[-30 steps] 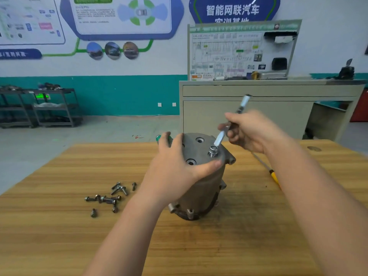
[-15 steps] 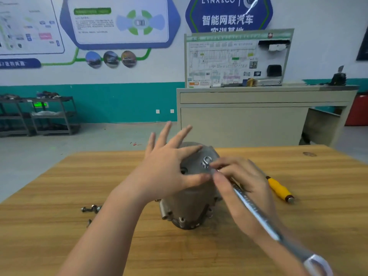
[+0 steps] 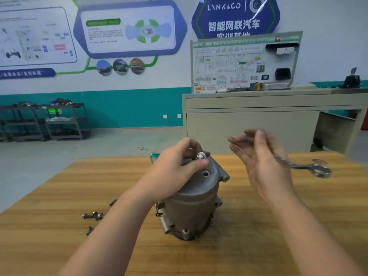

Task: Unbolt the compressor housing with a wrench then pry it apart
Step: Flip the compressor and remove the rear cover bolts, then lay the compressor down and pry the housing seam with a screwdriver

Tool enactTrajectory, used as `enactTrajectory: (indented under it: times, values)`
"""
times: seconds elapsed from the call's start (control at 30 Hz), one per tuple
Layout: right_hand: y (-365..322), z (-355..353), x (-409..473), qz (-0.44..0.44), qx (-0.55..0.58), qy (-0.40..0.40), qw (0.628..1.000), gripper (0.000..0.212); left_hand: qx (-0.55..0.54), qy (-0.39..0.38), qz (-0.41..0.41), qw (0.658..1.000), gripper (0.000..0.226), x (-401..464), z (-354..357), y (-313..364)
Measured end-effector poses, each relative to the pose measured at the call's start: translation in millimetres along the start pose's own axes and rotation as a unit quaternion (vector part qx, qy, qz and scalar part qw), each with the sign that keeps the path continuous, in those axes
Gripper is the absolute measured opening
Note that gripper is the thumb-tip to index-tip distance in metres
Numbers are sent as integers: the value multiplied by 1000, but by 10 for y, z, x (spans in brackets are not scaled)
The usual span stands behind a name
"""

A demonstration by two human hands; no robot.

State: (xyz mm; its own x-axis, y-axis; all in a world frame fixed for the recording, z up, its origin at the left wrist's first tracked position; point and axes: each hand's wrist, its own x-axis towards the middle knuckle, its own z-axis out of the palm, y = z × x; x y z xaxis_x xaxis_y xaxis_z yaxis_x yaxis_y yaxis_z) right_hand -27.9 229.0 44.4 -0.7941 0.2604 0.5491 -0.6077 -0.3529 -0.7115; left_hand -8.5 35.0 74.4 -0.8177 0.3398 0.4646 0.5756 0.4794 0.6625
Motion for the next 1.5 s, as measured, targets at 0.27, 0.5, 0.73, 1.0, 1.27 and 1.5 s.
enactTrajectory:
  times: [0.27,0.5,0.73,1.0,1.27,1.5]
  values:
    - [526,92,-76,73,-149,-125,978,22,42,295,-161,941,22,-211,-621,-798]
    - [572,109,-93,86,-130,-102,982,38,362,64,-423,828,33,-615,-367,-1973]
    - [562,101,-123,40,-130,-121,983,30,345,80,-433,829,47,-588,-342,-1935]
    - [454,-694,-39,-7,-349,-66,935,24,186,45,-47,980,76,-17,-276,-41]
    - [826,-1884,50,183,-623,-183,738,13,373,-225,-214,874,117,161,-103,-8]
    - [863,-1774,63,38,-715,-290,635,26,288,-80,-157,941,101,21,-226,-331]
